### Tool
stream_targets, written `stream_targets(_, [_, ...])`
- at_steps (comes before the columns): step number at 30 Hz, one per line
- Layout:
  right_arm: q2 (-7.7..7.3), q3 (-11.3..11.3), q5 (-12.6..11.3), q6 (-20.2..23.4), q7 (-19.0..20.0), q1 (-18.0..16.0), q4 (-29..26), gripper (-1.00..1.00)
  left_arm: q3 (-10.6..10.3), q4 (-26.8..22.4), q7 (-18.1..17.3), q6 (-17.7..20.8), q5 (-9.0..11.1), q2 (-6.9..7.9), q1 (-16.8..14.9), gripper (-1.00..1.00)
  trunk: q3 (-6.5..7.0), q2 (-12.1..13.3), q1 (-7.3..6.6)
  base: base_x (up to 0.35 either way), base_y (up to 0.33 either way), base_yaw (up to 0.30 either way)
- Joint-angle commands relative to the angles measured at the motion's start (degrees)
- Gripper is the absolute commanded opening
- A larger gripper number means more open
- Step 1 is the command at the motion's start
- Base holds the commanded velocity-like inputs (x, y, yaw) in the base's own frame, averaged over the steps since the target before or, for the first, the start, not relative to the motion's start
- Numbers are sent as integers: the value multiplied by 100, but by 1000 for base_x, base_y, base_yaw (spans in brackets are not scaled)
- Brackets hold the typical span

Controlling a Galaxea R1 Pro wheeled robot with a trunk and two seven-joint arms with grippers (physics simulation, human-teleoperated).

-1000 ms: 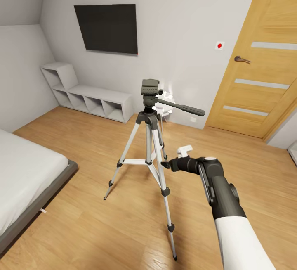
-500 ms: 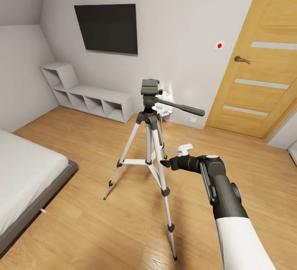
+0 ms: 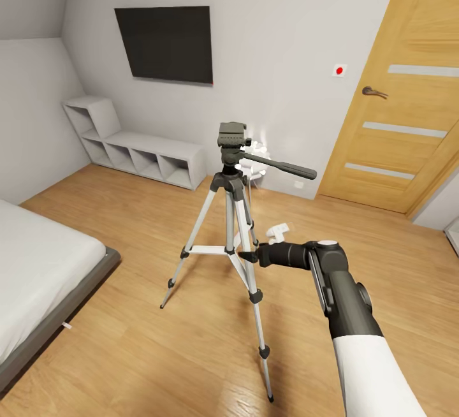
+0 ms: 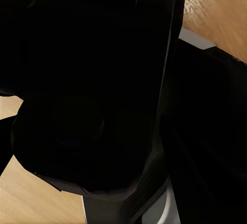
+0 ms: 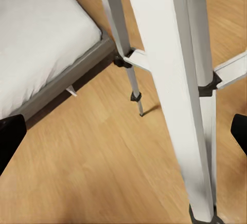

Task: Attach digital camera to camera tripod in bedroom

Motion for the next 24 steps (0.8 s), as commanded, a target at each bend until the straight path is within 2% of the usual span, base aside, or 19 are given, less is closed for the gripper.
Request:
stream_targets(1, [7,-17,56,-3,62,-5,-4,100,-47,-3,12,-11,29,1,-1,-100,-6,-5,1,0,0,0])
stream_targets(17, [28,-17,80,-120,72,-5,0,100,-40,-3,32,3,29,-7,-1,-100,-6,-5,1,0,0,0])
stream_targets(22, [79,-14,53,-286,8,-5,0,100,-42,-3,27,14,23,-7,-1,-100,-6,-5,1,0,0,0])
stream_targets(24, [139,-17,42,-486,-51,-2,5,100,-41,-3,27,15,21,-2,-1,-100,-6,-5,1,0,0,0])
